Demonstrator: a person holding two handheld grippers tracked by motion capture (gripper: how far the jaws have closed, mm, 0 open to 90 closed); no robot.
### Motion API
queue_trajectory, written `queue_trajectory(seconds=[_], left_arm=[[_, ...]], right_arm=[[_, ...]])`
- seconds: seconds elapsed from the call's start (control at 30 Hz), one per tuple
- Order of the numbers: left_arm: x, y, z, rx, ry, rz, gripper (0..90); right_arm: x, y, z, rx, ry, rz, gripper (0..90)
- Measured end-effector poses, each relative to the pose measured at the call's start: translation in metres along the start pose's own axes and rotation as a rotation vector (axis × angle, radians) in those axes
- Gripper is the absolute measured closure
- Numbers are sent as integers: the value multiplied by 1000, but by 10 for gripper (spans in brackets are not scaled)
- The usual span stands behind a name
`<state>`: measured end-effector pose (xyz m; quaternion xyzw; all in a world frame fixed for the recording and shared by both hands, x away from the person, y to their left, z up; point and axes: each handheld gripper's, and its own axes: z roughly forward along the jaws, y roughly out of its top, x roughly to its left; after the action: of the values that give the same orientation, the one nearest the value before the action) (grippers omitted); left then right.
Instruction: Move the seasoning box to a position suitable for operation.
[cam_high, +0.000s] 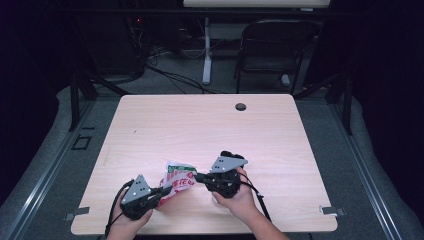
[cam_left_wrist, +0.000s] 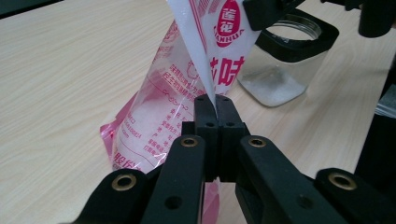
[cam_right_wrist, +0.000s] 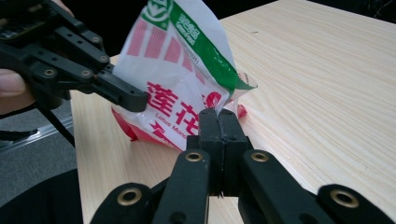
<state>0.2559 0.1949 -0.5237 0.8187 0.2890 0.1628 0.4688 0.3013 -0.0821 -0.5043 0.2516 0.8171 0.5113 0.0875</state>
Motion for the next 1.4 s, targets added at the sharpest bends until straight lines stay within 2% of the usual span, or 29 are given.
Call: queue_trajectory(seconds=[0.2,0.3,0.37,0.43,0.53,0.57,0.6,0.67,0.7,0.8,0.83,0.93,1.13,1.23,1.4], left_arm=[[9,4,2,-1,49,-4,900],[10,6,3,-5,50,-5,900],[10,7,4,-14,35,-9,900],[9,7,4,-10,33,-10,900],[10,4,3,-9,31,-18,900],[11,4,3,-5,28,-17,900],[11,3,3,-8,25,-21,900],[10,1,2,2,13,-11,900],[9,0,3,3,4,-10,900],[5,-2,4,20,-12,13,900],[5,-2,4,24,-16,23,900],[4,-2,4,25,-20,32,900],[7,-2,1,17,-13,27,900],[10,-3,0,17,-10,7,900],[11,-3,1,10,-5,-9,900]], right_arm=[[2,7,-7,-40,11,5,900],[2,14,-15,-85,39,15,900],[3,18,-18,-87,19,-6,900],[2,17,-18,-86,-27,-24,900],[-5,12,-15,-59,-40,-6,890],[-7,11,-14,-61,-56,0,755],[-8,10,-12,-69,-67,1,756],[-10,10,-10,-63,-38,11,720],[-9,11,-8,-71,-33,5,679],[-8,12,-5,-83,-29,1,651],[-7,13,-2,-88,-23,-5,621],[-5,13,1,-93,-24,-31,608],[-4,14,11,-76,19,-51,607],[0,13,15,-36,30,-72,663],[1,12,17,-6,27,-79,743]])
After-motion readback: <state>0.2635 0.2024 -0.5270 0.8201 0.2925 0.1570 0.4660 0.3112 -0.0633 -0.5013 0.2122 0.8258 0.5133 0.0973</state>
